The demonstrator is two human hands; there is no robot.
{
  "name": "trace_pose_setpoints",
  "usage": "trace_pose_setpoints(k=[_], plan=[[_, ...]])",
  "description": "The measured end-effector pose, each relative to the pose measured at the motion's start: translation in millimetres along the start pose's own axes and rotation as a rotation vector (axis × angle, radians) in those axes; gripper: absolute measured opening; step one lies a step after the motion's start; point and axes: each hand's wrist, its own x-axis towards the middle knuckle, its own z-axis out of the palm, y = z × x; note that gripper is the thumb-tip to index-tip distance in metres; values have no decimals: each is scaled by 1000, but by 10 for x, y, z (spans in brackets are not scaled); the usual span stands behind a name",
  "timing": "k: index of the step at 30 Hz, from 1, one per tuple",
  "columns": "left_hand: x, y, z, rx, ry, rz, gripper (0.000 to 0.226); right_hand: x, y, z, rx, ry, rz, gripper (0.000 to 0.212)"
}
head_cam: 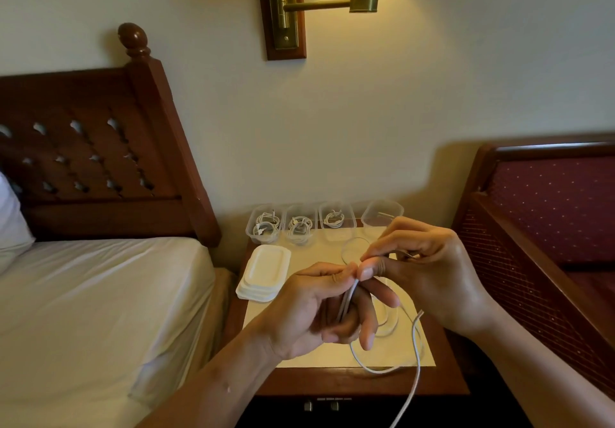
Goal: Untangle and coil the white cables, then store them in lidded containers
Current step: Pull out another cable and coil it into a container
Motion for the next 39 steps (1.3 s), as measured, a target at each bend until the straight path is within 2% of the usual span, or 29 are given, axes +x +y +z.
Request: trace_pose_setpoints(k=[3,6,11,13,15,17,21,24,26,30,32,35,39], plan=[[-3,12,28,-33,-15,7,44,-3,56,33,95,25,57,12],[7,4,80,-120,-3,61,41,-27,75,92,246,79,115,4],[63,-56,137,-329,7,223,31,-195,140,347,371,147,290,21],[88,-18,145,-326,18,293,29,-283,161,453,354,138,381,25],[105,33,139,-342,75,314,28,-406,161,547,240,104,403,46],[119,54,131,-337,163,314,28,-489,141,613,80,56,385,45],[161,31,160,-172,286,289,28,-518,131,672,-134,-9,285,22],[183,15,110,57,409,278,26,-535,61,646,-234,-136,283,23],[184,-7,64,209,455,261,25,-545,20,619,-297,-183,280,15],[163,-56,59,681,444,187,20,-501,-81,525,-374,-249,257,13],[130,-60,38,834,405,154,20,-455,-151,422,-353,-261,243,13],[64,-40,-17,735,336,43,41,-348,-253,223,-243,-210,226,9],[17,-38,-21,582,210,-72,39,-212,-324,19,-193,-126,113,9]])
